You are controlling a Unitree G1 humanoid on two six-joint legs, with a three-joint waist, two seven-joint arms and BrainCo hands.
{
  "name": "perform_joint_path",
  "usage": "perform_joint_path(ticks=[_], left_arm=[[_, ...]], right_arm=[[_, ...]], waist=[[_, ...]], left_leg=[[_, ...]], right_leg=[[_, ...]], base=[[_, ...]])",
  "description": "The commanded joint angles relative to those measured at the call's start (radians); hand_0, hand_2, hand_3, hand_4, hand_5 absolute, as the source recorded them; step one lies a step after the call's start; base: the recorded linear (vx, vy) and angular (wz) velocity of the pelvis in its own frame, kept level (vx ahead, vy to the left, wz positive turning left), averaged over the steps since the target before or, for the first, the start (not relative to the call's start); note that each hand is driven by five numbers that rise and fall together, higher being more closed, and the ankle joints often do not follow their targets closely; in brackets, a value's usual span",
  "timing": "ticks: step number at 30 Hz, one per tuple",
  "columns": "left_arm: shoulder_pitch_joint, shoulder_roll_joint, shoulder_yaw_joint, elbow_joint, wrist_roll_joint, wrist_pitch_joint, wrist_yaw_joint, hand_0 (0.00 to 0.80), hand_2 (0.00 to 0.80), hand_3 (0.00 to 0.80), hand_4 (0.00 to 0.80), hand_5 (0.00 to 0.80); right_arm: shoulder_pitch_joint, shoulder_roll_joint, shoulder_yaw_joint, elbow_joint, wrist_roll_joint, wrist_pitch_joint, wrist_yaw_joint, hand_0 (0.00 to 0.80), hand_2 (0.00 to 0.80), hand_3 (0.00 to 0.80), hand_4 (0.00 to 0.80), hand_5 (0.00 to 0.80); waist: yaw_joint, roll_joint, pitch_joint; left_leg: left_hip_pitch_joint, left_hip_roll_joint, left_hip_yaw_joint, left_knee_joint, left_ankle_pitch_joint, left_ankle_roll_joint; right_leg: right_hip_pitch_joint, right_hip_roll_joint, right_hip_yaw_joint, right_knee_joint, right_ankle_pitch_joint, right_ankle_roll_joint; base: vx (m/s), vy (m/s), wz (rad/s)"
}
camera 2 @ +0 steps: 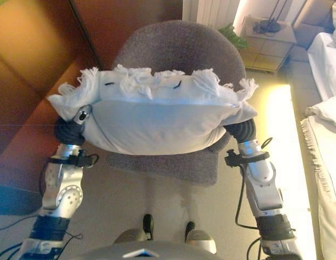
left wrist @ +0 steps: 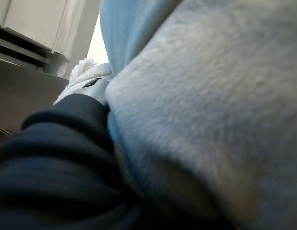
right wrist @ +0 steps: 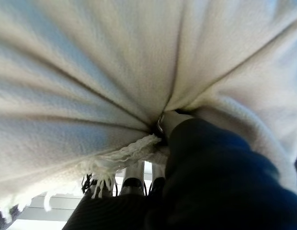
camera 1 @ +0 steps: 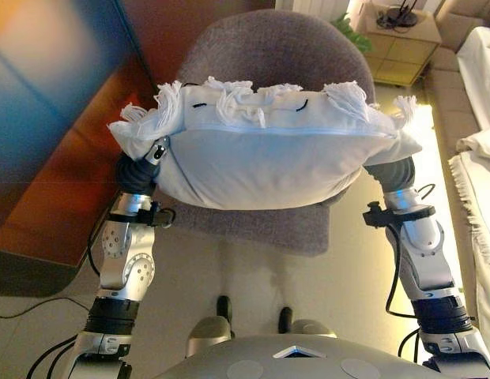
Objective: Pick up the cushion and take it to the sofa
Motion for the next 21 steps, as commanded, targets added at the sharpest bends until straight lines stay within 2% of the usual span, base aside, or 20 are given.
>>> perform_joint_path(ticks=[1,2,3,4,6,9,10,12,15,18,21], left_arm=[[-0.027,0.004,-0.022,-0.111,-0.022,-0.063,-0.047,0.800,0.800,0.800,0.800,0.800],[-0.017,0.002,-0.016,-0.103,-0.022,-0.074,-0.049,0.800,0.800,0.800,0.800,0.800],[-0.012,0.000,-0.012,-0.094,-0.023,-0.077,-0.051,0.800,0.800,0.800,0.800,0.800],[-0.011,-0.001,-0.009,-0.084,-0.024,-0.082,-0.054,0.800,0.800,0.800,0.800,0.800],[-0.014,-0.001,-0.010,-0.076,-0.017,-0.091,-0.048,0.800,0.800,0.800,0.800,0.800],[-0.028,-0.003,-0.022,-0.073,-0.019,-0.085,-0.023,0.800,0.800,0.800,0.800,0.800],[-0.028,-0.005,-0.029,-0.069,-0.017,-0.087,-0.012,0.800,0.800,0.800,0.800,0.800],[-0.017,-0.007,-0.033,-0.074,-0.014,-0.081,-0.006,0.800,0.800,0.800,0.800,0.800],[0.010,-0.012,-0.033,-0.085,-0.017,-0.078,-0.010,0.800,0.800,0.800,0.800,0.800],[0.022,-0.009,-0.030,-0.092,-0.015,-0.080,-0.001,0.800,0.800,0.800,0.800,0.800],[0.024,0.006,-0.017,-0.097,-0.032,-0.068,0.014,0.800,0.800,0.800,0.800,0.800]], right_arm=[[-0.025,-0.027,0.029,-0.117,0.071,-0.080,0.059,0.800,0.800,0.800,0.800,0.800],[-0.024,-0.029,0.036,-0.106,0.075,-0.093,0.065,0.800,0.800,0.800,0.800,0.800],[-0.028,-0.030,0.041,-0.097,0.080,-0.098,0.067,0.800,0.800,0.800,0.800,0.800],[-0.039,-0.029,0.050,-0.091,0.078,-0.098,0.063,0.800,0.800,0.800,0.800,0.800],[-0.069,-0.026,0.076,-0.091,0.057,-0.089,0.037,0.800,0.800,0.800,0.800,0.800],[-0.103,-0.023,0.103,-0.088,0.034,-0.055,0.009,0.800,0.800,0.800,0.800,0.800],[-0.108,-0.018,0.113,-0.081,0.027,-0.049,0.003,0.800,0.800,0.800,0.800,0.800],[-0.101,-0.014,0.121,-0.072,0.027,-0.049,0.003,0.800,0.800,0.800,0.800,0.800],[-0.070,-0.012,0.125,-0.075,0.033,-0.050,0.019,0.800,0.800,0.800,0.800,0.800],[-0.054,-0.033,0.119,-0.076,0.062,-0.059,0.040,0.800,0.800,0.800,0.800,0.800],[-0.043,-0.044,0.101,-0.067,0.093,-0.063,0.062,0.800,0.800,0.800,0.800,0.800]], waist=[[0.035,-0.065,-0.034],[0.039,-0.070,-0.019],[0.046,-0.069,-0.009],[0.058,-0.060,0.002],[0.083,-0.037,0.017],[0.110,0.001,0.018],[0.122,0.009,0.015],[0.139,0.016,0.011],[0.152,0.019,0.008],[0.157,0.024,0.018],[0.149,0.014,0.022]], left_leg=[[-0.117,0.021,0.003,0.478,-0.079,-0.006],[-0.156,0.021,-0.002,0.552,-0.083,0.006],[-0.180,0.017,-0.012,0.566,-0.081,0.010],[-0.193,-0.002,-0.031,0.525,-0.074,0.010],[-0.218,-0.025,-0.059,0.426,-0.029,0.000],[-0.242,-0.004,-0.055,0.168,0.067,-0.021],[-0.242,0.000,-0.066,0.080,0.110,-0.029],[-0.254,0.008,-0.088,-0.003,0.156,-0.041],[-0.326,0.029,-0.098,-0.020,0.160,-0.055],[-0.331,0.057,-0.119,-0.020,0.166,-0.060],[-0.290,0.057,-0.085,-0.004,0.126,-0.045]], right_leg=[[-0.066,-0.014,0.006,0.118,-0.013,-0.035],[-0.068,-0.013,0.013,0.138,-0.018,-0.045],[-0.066,-0.008,0.020,0.152,-0.022,-0.047],[-0.061,0.003,0.030,0.163,-0.031,-0.040],[-0.040,0.032,0.050,0.176,-0.061,-0.036],[0.019,0.067,0.063,0.174,-0.115,-0.035],[0.049,0.075,0.072,0.179,-0.139,-0.035],[0.096,0.084,0.087,0.201,-0.184,-0.039],[0.117,0.085,0.100,0.274,-0.230,-0.042],[0.116,0.073,0.109,0.360,-0.269,-0.033],[0.117,0.033,0.107,0.432,-0.240,0.002]], base=[[0.005,-0.210,-0.34],[0.046,-0.152,-0.43],[0.096,-0.085,-0.44],[0.137,-0.023,-0.29],[0.204,0.011,-0.21],[0.393,0.048,-0.32],[0.497,0.066,-0.13],[0.515,0.081,-0.18],[0.535,0.106,-0.32],[0.564,0.163,-0.55],[0.562,0.194,-0.26]])
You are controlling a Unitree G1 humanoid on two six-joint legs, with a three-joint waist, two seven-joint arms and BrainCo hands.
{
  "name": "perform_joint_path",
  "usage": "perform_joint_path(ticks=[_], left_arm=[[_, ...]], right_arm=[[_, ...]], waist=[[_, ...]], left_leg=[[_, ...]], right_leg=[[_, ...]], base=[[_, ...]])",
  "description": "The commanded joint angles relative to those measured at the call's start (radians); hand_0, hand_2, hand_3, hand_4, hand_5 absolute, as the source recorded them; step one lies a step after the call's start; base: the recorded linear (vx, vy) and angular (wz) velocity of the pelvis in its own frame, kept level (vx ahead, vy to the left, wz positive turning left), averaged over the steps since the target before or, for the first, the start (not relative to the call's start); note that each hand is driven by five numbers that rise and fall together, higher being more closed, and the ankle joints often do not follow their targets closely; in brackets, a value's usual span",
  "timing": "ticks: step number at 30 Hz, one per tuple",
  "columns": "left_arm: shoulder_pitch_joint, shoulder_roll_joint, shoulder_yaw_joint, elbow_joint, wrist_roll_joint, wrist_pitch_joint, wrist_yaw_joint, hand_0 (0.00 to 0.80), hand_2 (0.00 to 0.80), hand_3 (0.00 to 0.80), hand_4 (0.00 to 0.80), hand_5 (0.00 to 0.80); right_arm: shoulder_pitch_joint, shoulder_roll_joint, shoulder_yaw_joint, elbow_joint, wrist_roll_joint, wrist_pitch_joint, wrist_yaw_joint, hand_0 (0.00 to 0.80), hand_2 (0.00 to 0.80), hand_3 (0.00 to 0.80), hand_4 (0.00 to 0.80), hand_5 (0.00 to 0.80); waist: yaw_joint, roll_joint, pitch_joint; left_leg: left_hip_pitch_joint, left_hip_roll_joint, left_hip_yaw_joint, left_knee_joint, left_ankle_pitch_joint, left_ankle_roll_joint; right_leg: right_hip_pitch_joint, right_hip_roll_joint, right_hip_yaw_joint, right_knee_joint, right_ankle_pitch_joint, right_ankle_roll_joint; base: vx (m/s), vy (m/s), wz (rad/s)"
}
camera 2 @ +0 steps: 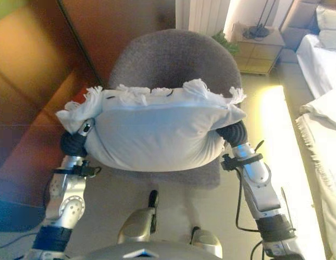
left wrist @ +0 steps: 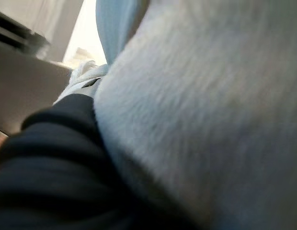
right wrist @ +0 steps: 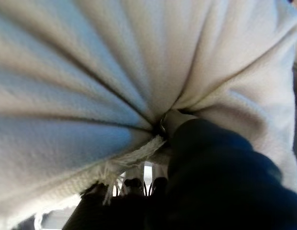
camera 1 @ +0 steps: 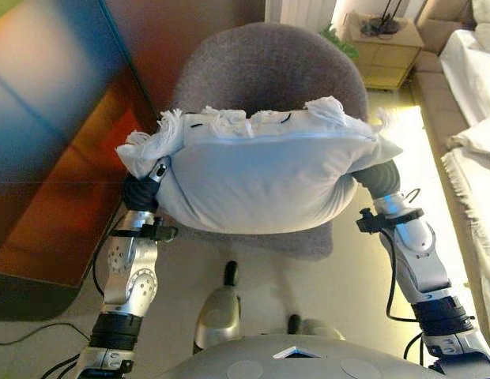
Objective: Pick up the cushion and take it to the sofa
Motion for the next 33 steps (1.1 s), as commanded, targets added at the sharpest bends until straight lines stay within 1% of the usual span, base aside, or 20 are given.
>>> perform_joint_path(ticks=[1,3,5,6,7,8,9,10,11,12,13,15,16,17,18,19,21,23,27,33], left_arm=[[-0.028,0.000,-0.032,-0.138,-0.026,-0.062,-0.019,0.800,0.800,0.800,0.800,0.800],[-0.022,0.006,-0.025,-0.131,-0.026,-0.043,-0.048,0.800,0.800,0.800,0.800,0.800],[-0.012,0.014,-0.024,-0.142,-0.023,-0.022,-0.082,0.800,0.800,0.800,0.800,0.800],[-0.011,0.018,-0.025,-0.144,-0.019,-0.017,-0.094,0.800,0.800,0.800,0.800,0.800],[-0.006,0.020,-0.027,-0.144,-0.008,-0.018,-0.102,0.800,0.800,0.800,0.800,0.800],[-0.007,0.023,-0.029,-0.144,-0.007,-0.017,-0.099,0.800,0.800,0.800,0.800,0.800],[-0.015,0.030,-0.031,-0.144,-0.011,-0.010,-0.093,0.800,0.800,0.800,0.800,0.800],[-0.026,0.037,-0.031,-0.140,-0.012,-0.005,-0.090,0.800,0.800,0.800,0.800,0.800],[-0.039,0.044,-0.033,-0.137,-0.013,0.000,-0.089,0.800,0.800,0.800,0.800,0.800],[-0.052,0.045,-0.038,-0.138,-0.016,0.010,-0.086,0.800,0.800,0.800,0.800,0.800],[-0.065,0.044,-0.047,-0.137,-0.009,0.018,-0.073,0.800,0.800,0.800,0.800,0.800],[-0.099,0.042,-0.081,-0.123,0.010,0.026,-0.039,0.800,0.800,0.800,0.800,0.800],[-0.107,0.037,-0.093,-0.113,0.027,0.026,-0.023,0.800,0.800,0.800,0.800,0.800],[-0.113,0.037,-0.101,-0.091,0.023,0.023,-0.024,0.800,0.800,0.800,0.800,0.800],[-0.108,0.024,-0.109,-0.073,0.029,0.026,-0.018,0.800,0.800,0.800,0.800,0.800],[-0.100,0.012,-0.117,-0.062,0.043,0.033,-0.003,0.800,0.800,0.800,0.800,0.800],[-0.090,-0.003,-0.125,-0.043,0.052,0.056,0.017,0.800,0.800,0.800,0.800,0.800],[-0.098,-0.019,-0.133,0.003,0.091,0.072,0.027,0.800,0.800,0.800,0.800,0.800],[-0.163,-0.048,-0.170,0.138,0.112,0.108,0.088,0.800,0.800,0.800,0.800,0.800],[-0.266,-0.117,-0.224,0.331,0.138,0.110,0.145,0.800,0.800,0.800,0.800,0.800]], right_arm=[[-0.030,0.007,0.002,-0.099,0.068,-0.082,0.041,0.800,0.800,0.800,0.800,0.800],[-0.011,0.018,-0.006,-0.101,0.071,-0.067,0.025,0.800,0.800,0.800,0.800,0.800],[0.002,0.043,-0.007,-0.096,0.063,-0.080,0.000,0.800,0.800,0.800,0.800,0.800],[0.008,0.057,-0.005,-0.097,0.051,-0.088,-0.007,0.800,0.800,0.800,0.800,0.800],[0.012,0.076,0.001,-0.101,0.033,-0.091,-0.018,0.800,0.800,0.800,0.800,0.800],[0.011,0.086,0.008,-0.099,0.026,-0.092,-0.025,0.800,0.800,0.800,0.800,0.800],[0.009,0.095,0.015,-0.093,0.016,-0.094,-0.033,0.800,0.800,0.800,0.800,0.800],[0.006,0.096,0.019,-0.087,0.013,-0.096,-0.039,0.800,0.800,0.800,0.800,0.800],[0.004,0.092,0.021,-0.083,0.016,-0.097,-0.045,0.800,0.800,0.800,0.800,0.800],[-0.001,0.083,0.020,-0.076,0.019,-0.097,-0.056,0.800,0.800,0.800,0.800,0.800],[-0.007,0.075,0.021,-0.066,0.025,-0.099,-0.072,0.800,0.800,0.800,0.800,0.800],[-0.034,0.057,0.029,-0.021,0.057,-0.112,-0.109,0.800,0.800,0.800,0.800,0.800],[-0.046,0.066,0.036,0.009,0.055,-0.123,-0.115,0.800,0.800,0.800,0.800,0.800],[-0.055,0.069,0.033,0.045,0.066,-0.126,-0.112,0.800,0.800,0.800,0.800,0.800],[-0.066,0.071,0.033,0.072,0.070,-0.115,-0.111,0.800,0.800,0.800,0.800,0.800],[-0.070,0.076,0.040,0.077,0.060,-0.094,-0.125,0.800,0.800,0.800,0.800,0.800],[-0.090,0.077,0.054,0.114,0.064,-0.061,-0.123,0.800,0.800,0.800,0.800,0.800],[-0.130,0.085,0.075,0.172,0.064,-0.025,-0.133,0.800,0.800,0.800,0.800,0.800],[-0.183,0.109,0.109,0.276,0.067,0.028,-0.152,0.800,0.800,0.800,0.800,0.800],[-0.257,0.160,0.138,0.498,0.064,0.066,-0.194,0.800,0.800,0.800,0.800,0.800]], waist=[[-0.018,-0.025,-0.096],[-0.007,-0.050,-0.119],[0.017,-0.074,-0.143],[0.021,-0.073,-0.150],[0.019,-0.069,-0.153],[0.010,-0.065,-0.152],[-0.001,-0.061,-0.150],[-0.012,-0.060,-0.146],[-0.026,-0.060,-0.140],[-0.040,-0.048,-0.133],[-0.050,-0.042,-0.128],[-0.075,-0.041,-0.108],[-0.083,-0.047,-0.103],[-0.077,-0.045,-0.105],[-0.074,-0.050,-0.110],[-0.073,-0.051,-0.118],[-0.059,-0.055,-0.139],[-0.049,-0.054,-0.156],[-0.054,-0.049,-0.174],[-0.065,-0.039,-0.179]], left_leg=[[-0.089,0.041,-0.042,-0.184,0.163,-0.011],[-0.092,0.004,-0.035,-0.113,0.127,0.025],[-0.092,-0.032,-0.034,-0.083,0.097,0.062],[-0.086,-0.039,-0.036,-0.070,0.081,0.074],[-0.067,-0.048,-0.041,-0.067,0.068,0.085],[-0.043,-0.054,-0.039,-0.072,0.056,0.092],[-0.016,-0.058,-0.039,-0.086,0.053,0.094],[0.007,-0.062,-0.040,-0.103,0.057,0.091],[0.039,-0.069,-0.039,-0.120,0.058,0.085],[0.077,-0.060,-0.045,-0.140,0.058,0.076],[0.104,-0.055,-0.052,-0.152,0.053,0.068],[0.152,-0.054,-0.075,-0.164,0.020,0.059],[0.163,-0.059,-0.076,-0.159,-0.004,0.064],[0.167,-0.052,-0.079,-0.158,-0.011,0.062],[0.175,-0.051,-0.090,-0.160,-0.013,0.060],[0.180,-0.049,-0.095,-0.163,-0.015,0.056],[0.190,-0.040,-0.088,-0.170,-0.015,0.043],[0.196,-0.030,-0.080,-0.186,-0.012,0.035],[0.200,-0.017,-0.058,-0.202,-0.006,0.027],[0.188,-0.005,-0.038,-0.207,-0.010,0.017]], right_leg=[[0.151,0.028,-0.053,-0.036,0.047,0.010],[0.178,-0.007,-0.069,0.013,0.129,0.058],[0.182,-0.048,-0.095,0.095,0.249,0.101],[0.159,-0.062,-0.097,0.166,0.289,0.105],[0.109,-0.072,-0.086,0.218,0.339,0.102],[0.054,-0.076,-0.083,0.221,0.339,0.097],[0.012,-0.071,-0.093,0.188,0.320,0.090],[-0.015,-0.060,-0.113,0.122,0.293,0.083],[-0.050,-0.060,-0.146,0.023,0.275,0.076],[-0.092,-0.056,-0.181,-0.065,0.264,0.060],[-0.128,-0.053,-0.190,-0.140,0.264,0.051],[-0.166,-0.058,-0.178,-0.266,0.304,0.053],[-0.193,-0.060,-0.160,-0.251,0.340,0.061],[-0.175,-0.061,-0.169,-0.262,0.310,0.062],[-0.142,-0.058,-0.170,-0.323,0.311,0.062],[-0.119,-0.052,-0.166,-0.360,0.317,0.059],[-0.079,-0.050,-0.184,-0.414,0.326,0.055],[-0.048,-0.044,-0.189,-0.453,0.330,0.048],[-0.027,-0.040,-0.188,-0.480,0.329,0.040],[-0.047,-0.047,-0.186,-0.483,0.324,0.042]], base=[[0.596,0.163,-0.21],[0.576,0.129,-0.18],[0.526,0.091,0.11],[0.551,0.097,0.06],[0.462,0.092,-0.08],[0.459,0.081,-0.06],[0.379,0.048,0.04],[0.415,0.021,0.11],[0.371,-0.005,0.13],[0.344,-0.038,0.10],[0.274,-0.080,0.17],[0.215,-0.121,0.33],[0.174,-0.111,0.65],[0.189,-0.142,0.68],[0.225,-0.163,0.64],[0.227,-0.168,0.46],[0.186,-0.097,0.41],[0.162,-0.062,0.07],[0.129,-0.020,-0.14],[0.055,0.028,-0.03]])
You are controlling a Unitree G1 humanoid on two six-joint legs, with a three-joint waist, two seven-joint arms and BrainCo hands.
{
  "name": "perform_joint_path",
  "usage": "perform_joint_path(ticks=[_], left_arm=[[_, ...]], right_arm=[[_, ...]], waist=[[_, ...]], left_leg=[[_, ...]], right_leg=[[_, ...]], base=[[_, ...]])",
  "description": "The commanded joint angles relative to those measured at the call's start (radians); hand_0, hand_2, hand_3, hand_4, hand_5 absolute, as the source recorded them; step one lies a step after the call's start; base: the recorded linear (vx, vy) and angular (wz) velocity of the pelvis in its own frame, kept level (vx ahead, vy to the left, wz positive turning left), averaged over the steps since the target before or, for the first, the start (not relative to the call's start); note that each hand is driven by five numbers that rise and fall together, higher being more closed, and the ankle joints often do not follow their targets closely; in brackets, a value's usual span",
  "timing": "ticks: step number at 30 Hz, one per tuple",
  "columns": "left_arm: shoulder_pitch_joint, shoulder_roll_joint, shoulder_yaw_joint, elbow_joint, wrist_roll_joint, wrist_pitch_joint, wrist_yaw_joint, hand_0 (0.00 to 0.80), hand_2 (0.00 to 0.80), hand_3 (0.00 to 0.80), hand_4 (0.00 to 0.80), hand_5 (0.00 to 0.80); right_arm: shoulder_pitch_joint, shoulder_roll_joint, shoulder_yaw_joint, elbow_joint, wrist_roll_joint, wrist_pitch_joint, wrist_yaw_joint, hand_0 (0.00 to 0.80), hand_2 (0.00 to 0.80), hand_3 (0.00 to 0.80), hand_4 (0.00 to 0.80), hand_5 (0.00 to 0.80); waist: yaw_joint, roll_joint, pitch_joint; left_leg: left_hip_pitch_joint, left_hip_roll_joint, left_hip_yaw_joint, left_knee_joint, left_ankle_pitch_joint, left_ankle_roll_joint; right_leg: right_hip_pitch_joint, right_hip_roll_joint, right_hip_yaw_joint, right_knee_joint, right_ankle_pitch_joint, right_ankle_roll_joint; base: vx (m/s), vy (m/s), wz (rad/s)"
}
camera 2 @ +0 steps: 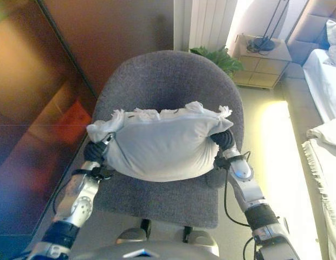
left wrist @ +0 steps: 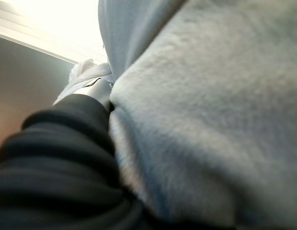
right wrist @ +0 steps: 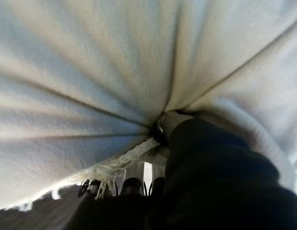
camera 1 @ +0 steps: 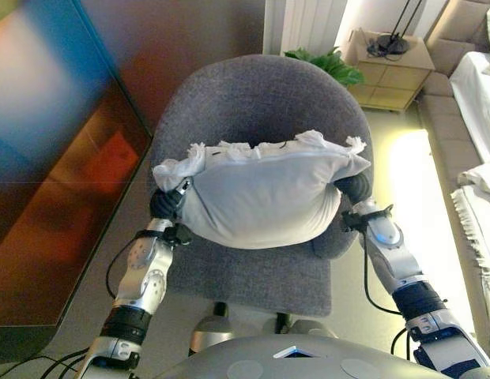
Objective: Pick up the cushion and take it to the sofa
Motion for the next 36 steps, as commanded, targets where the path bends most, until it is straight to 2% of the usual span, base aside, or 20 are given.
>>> perform_joint_path(ticks=[1,6,11,15,19,21,25,29,34,35,36], left_arm=[[-0.193,-0.037,-0.089,0.070,0.050,-0.064,0.016,0.800,0.800,0.800,0.800,0.800],[-0.424,-0.085,-0.170,0.297,0.095,-0.113,0.101,0.800,0.800,0.800,0.800,0.800],[-0.627,-0.090,-0.195,0.478,0.093,-0.162,0.148,0.800,0.800,0.800,0.800,0.800],[-0.752,-0.092,-0.205,0.596,0.088,-0.145,0.170,0.800,0.800,0.800,0.800,0.800],[-0.865,-0.095,-0.216,0.713,0.080,-0.090,0.194,0.800,0.800,0.800,0.800,0.800],[-0.896,-0.095,-0.223,0.750,0.075,-0.088,0.215,0.800,0.800,0.800,0.800,0.800],[-0.938,-0.069,-0.223,0.765,0.076,-0.107,0.243,0.800,0.800,0.800,0.800,0.800],[-0.960,-0.047,-0.225,0.747,0.073,-0.119,0.260,0.800,0.800,0.800,0.800,0.800],[-0.982,-0.027,-0.227,0.732,0.066,-0.134,0.261,0.800,0.800,0.800,0.800,0.800],[-0.984,-0.024,-0.225,0.730,0.057,-0.134,0.262,0.800,0.800,0.800,0.800,0.800],[-0.986,-0.022,-0.225,0.729,0.044,-0.140,0.277,0.800,0.800,0.800,0.800,0.800]], right_arm=[[-0.143,0.068,0.052,0.043,0.033,-0.019,-0.025,0.800,0.800,0.800,0.800,0.800],[-0.396,0.080,0.121,0.239,0.093,0.003,-0.125,0.800,0.800,0.800,0.800,0.800],[-0.549,0.109,0.157,0.302,0.111,0.035,-0.178,0.800,0.800,0.800,0.800,0.800],[-0.650,0.120,0.163,0.448,0.156,0.037,-0.167,0.800,0.800,0.800,0.800,0.800],[-0.762,0.113,0.165,0.607,0.182,0.046,-0.169,0.800,0.800,0.800,0.800,0.800],[-0.805,0.103,0.166,0.656,0.167,0.036,-0.173,0.800,0.800,0.800,0.800,0.800],[-0.858,0.071,0.176,0.636,0.157,0.014,-0.189,0.800,0.800,0.800,0.800,0.800],[-0.873,0.048,0.175,0.604,0.152,-0.018,-0.216,0.800,0.800,0.800,0.800,0.800],[-0.882,0.020,0.179,0.566,0.101,-0.018,-0.277,0.800,0.800,0.800,0.800,0.800],[-0.883,0.014,0.180,0.563,0.101,-0.020,-0.285,0.530,0.530,0.530,0.530,0.530],[-0.886,0.012,0.181,0.559,0.103,-0.019,-0.297,0.160,0.160,0.160,0.160,0.160]], waist=[[0.004,-0.032,-0.072],[-0.013,-0.029,-0.005],[-0.055,-0.033,0.070],[-0.072,-0.038,0.109],[-0.075,-0.033,0.142],[-0.079,-0.029,0.154],[-0.086,-0.027,0.179],[-0.091,-0.019,0.190],[-0.095,-0.014,0.201],[-0.096,-0.013,0.202],[-0.098,-0.013,0.204]], left_leg=[[-0.068,-0.037,0.036,0.019,-0.024,0.030],[-0.160,-0.035,0.041,0.044,-0.025,0.024],[-0.221,-0.040,0.049,0.047,-0.017,0.028],[-0.275,-0.042,0.051,0.060,-0.011,0.028],[-0.331,-0.038,0.051,0.082,0.000,0.029],[-0.350,-0.040,0.047,0.086,0.006,0.024],[-0.369,-0.041,0.051,0.067,0.021,0.020],[-0.365,-0.045,0.055,0.059,0.021,0.017],[-0.373,-0.048,0.061,0.068,0.013,0.015],[-0.376,-0.047,0.063,0.070,0.013,0.014],[-0.377,-0.047,0.067,0.070,0.012,0.013]], right_leg=[[0.002,-0.077,-0.020,0.004,-0.053,0.083],[-0.092,-0.083,0.003,0.004,-0.030,0.092],[-0.169,-0.081,0.038,0.016,-0.017,0.096],[-0.233,-0.082,0.061,0.041,-0.012,0.099],[-0.299,-0.089,0.063,0.110,-0.031,0.095],[-0.317,-0.090,0.068,0.110,-0.026,0.097],[-0.340,-0.092,0.080,0.092,-0.007,0.104],[-0.339,-0.099,0.081,0.086,-0.004,0.112],[-0.353,-0.114,0.075,0.092,-0.003,0.121],[-0.357,-0.116,0.075,0.094,-0.005,0.122],[-0.359,-0.118,0.075,0.095,-0.006,0.123]], base=[[-0.048,0.022,-0.01],[-0.218,0.017,-0.09],[-0.194,0.025,-0.03],[-0.112,0.020,-0.13],[-0.084,0.028,-0.05],[-0.026,0.052,0.00],[-0.040,0.043,-0.05],[0.021,0.043,-0.04],[-0.005,0.037,0.00],[-0.022,0.049,0.00],[-0.013,0.048,0.01]])
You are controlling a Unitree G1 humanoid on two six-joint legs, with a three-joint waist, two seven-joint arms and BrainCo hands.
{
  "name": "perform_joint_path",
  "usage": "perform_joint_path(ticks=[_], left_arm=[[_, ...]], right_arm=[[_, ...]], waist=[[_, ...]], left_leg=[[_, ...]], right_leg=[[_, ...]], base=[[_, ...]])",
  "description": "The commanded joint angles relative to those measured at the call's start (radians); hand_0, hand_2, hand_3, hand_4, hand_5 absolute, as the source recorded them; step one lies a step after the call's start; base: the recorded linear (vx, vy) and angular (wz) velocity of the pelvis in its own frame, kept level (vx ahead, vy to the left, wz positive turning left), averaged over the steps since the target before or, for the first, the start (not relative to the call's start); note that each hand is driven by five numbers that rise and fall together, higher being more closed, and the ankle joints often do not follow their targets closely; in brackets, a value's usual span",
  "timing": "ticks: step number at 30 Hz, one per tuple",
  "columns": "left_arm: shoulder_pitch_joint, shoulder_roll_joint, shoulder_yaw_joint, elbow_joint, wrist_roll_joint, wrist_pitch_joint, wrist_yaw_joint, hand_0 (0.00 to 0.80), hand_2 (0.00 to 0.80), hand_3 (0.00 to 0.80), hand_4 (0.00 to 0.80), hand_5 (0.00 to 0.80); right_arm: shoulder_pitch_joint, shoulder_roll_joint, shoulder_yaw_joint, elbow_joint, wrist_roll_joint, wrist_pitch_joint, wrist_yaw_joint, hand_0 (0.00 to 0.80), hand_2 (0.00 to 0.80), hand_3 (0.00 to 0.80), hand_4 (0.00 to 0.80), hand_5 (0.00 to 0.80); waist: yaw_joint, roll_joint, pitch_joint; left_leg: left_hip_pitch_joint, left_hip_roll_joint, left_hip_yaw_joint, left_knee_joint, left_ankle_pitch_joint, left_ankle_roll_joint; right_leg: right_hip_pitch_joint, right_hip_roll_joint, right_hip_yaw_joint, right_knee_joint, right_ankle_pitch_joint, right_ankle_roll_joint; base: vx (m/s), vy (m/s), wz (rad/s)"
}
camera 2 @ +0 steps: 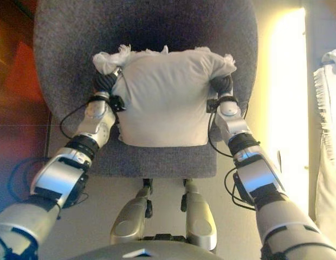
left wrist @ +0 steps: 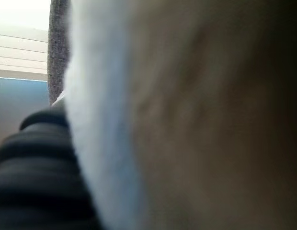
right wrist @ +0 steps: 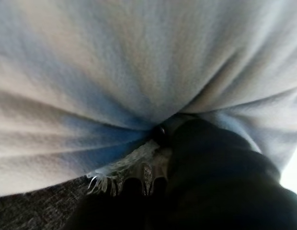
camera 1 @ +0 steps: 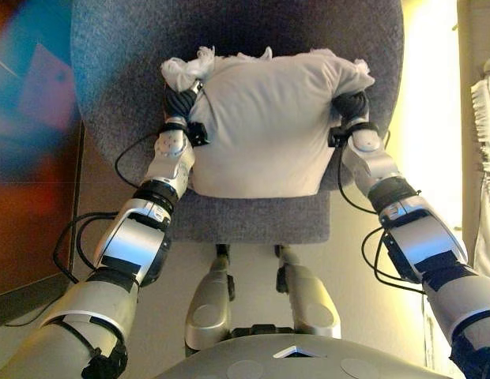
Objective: Pick up the cushion and take it to the sofa
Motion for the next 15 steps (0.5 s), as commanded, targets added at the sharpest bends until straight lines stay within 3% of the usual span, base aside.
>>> perform_joint_path(ticks=[1,2,15], left_arm=[[-0.114,-0.033,-0.055,0.026,-0.020,-0.065,0.007,0.662,0.662,0.662,0.662,0.662],[-0.113,-0.031,-0.049,0.016,-0.019,-0.061,0.009,0.000,0.000,0.000,0.000,0.000],[0.011,-0.015,-0.026,-0.205,0.025,-0.181,0.022,0.000,0.000,0.000,0.000,0.000]], right_arm=[[-0.120,-0.029,0.037,-0.060,-0.037,-0.090,-0.043,0.000,0.000,0.000,0.000,0.000],[-0.119,-0.033,0.034,-0.071,-0.039,-0.093,-0.048,0.000,0.000,0.000,0.000,0.000],[0.002,-0.072,0.001,-0.294,-0.146,-0.113,-0.130,0.000,0.000,0.000,0.000,0.000]], waist=[[-0.021,0.007,-0.028],[-0.021,0.008,-0.026],[-0.007,0.012,-0.057]], left_leg=[[-0.077,-0.010,0.003,0.069,-0.058,-0.005],[-0.077,-0.010,0.005,0.067,-0.059,-0.004],[-0.025,-0.021,0.017,0.046,-0.076,0.001]], right_leg=[[-0.029,-0.086,0.011,0.093,-0.106,0.119],[-0.029,-0.087,0.009,0.093,-0.107,0.119],[0.022,-0.099,-0.019,0.080,-0.123,0.124]], base=[[-0.010,0.046,0.00],[-0.009,0.042,0.00],[-0.002,0.011,0.00]])
